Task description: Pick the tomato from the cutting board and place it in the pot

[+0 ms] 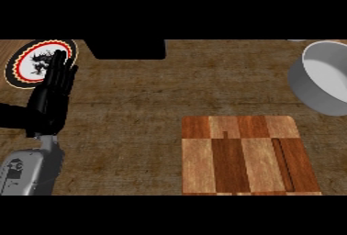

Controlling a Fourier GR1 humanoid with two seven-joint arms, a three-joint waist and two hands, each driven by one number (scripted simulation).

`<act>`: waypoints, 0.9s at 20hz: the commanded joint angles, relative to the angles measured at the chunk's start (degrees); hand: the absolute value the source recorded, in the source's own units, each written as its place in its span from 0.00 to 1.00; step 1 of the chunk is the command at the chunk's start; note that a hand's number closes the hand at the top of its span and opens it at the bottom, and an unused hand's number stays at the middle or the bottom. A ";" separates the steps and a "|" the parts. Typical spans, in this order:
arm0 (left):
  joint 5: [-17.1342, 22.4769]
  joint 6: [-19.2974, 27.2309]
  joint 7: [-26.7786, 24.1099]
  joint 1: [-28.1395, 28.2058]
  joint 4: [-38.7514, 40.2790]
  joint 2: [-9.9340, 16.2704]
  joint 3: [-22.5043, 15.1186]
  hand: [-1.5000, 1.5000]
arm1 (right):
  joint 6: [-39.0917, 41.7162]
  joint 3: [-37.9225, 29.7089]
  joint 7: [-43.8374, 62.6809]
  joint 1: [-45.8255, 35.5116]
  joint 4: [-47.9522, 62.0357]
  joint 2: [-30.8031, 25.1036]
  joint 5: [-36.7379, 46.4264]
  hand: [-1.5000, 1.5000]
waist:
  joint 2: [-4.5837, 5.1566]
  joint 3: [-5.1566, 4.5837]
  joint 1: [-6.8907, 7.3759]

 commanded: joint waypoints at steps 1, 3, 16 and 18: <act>0.65 -1.23 0.89 -0.39 -0.11 0.83 0.78 0.50 | -2.74 -3.30 -2.94 -2.59 9.91 -0.27 -5.11 1.00 | 0.15 0.04 0.57; 0.03 -0.68 -2.66 2.06 0.83 -1.10 0.06 0.50 | -5.78 -7.38 -5.93 1.95 8.92 2.57 -12.01 1.00 | 0.12 0.09 0.01; 0.50 -2.39 0.07 2.52 -1.73 1.19 2.00 0.50 | -15.77 -9.78 -28.18 -5.15 14.34 2.09 -26.86 0.00 | -0.02 0.03 0.42; -1.91 1.35 3.35 2.00 -5.48 -1.46 -1.04 0.50 | -16.29 -11.35 -27.28 -5.86 11.14 0.83 -28.79 0.00 | -0.23 0.04 0.15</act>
